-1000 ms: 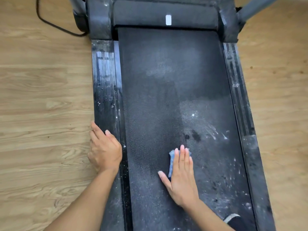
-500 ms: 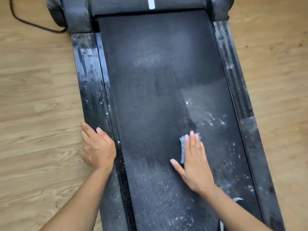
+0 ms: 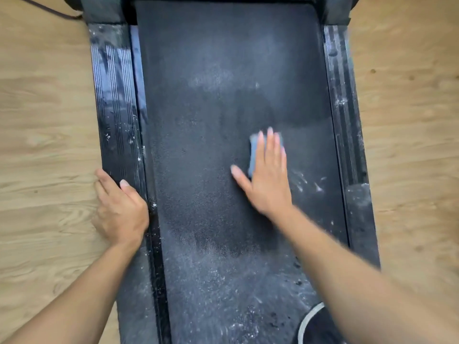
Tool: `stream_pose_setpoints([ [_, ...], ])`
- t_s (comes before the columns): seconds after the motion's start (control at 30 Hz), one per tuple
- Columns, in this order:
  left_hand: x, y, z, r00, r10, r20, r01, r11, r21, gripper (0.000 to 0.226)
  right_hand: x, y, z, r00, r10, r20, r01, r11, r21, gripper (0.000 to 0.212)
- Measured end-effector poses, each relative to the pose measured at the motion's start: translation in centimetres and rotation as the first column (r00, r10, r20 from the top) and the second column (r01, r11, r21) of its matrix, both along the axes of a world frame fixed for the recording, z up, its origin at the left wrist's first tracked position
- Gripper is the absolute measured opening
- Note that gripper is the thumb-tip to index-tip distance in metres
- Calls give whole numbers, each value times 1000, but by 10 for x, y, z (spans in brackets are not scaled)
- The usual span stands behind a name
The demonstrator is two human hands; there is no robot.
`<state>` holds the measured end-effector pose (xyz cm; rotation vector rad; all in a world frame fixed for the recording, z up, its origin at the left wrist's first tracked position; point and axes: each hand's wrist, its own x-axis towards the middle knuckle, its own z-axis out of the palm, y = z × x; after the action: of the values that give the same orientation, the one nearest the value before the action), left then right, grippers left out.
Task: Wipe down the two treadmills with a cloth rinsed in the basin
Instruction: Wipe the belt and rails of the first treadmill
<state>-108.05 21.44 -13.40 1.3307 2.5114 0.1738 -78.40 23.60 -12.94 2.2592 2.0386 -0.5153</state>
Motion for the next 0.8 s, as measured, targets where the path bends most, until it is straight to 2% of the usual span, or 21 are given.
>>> stream_pose_setpoints([
  [0.1, 2, 3, 2, 1000, -7, -17, 7, 1000, -17, 57, 18, -145, 16, 1000, 10, 28, -4, 979, -206, 100],
  [0.17, 2, 3, 4, 1000, -5, -15, 4, 1000, -27, 57, 21, -178, 16, 999, -38, 21, 43, 953, -299, 100],
  [0.2, 2, 4, 5, 1000, -1, -6, 0, 1000, -22, 56, 19, -170, 13, 996, -82, 14, 83, 952, -294, 101],
  [0.3, 4, 5, 5, 1000, -12, 12, 11, 1000, 7, 57, 14, -80, 1, 985, -170, 7, 169, 978, -126, 102],
  [0.37, 2, 8, 4, 1000, -6, -18, 6, 1000, -20, 59, 18, 13, -6, 994, -111, 11, 111, 993, -28, 103],
  [0.43, 1, 7, 3, 1000, -15, -23, 14, 999, -29, 60, 27, 96, -2, 1000, -23, 6, 23, 999, -22, 105],
  [0.53, -1, 2, 0, 1000, -16, -18, 16, 1000, -22, 59, 35, 140, -7, 998, 70, 4, -70, 997, 17, 103],
  [0.63, -1, 1, -1, 1000, -18, -25, 18, 1000, -1, 58, 45, 38, -2, 999, 51, 17, -51, 999, 9, 94],
  [0.73, 1, 5, 3, 999, -9, -33, 8, 1000, -20, 59, 60, -111, 14, 1000, 17, -21, -20, 989, -148, 91],
  [0.8, 1, 3, 5, 1000, -12, -23, 12, 1000, -27, 59, 65, -142, 15, 999, -24, -44, 14, 977, -214, 92],
])
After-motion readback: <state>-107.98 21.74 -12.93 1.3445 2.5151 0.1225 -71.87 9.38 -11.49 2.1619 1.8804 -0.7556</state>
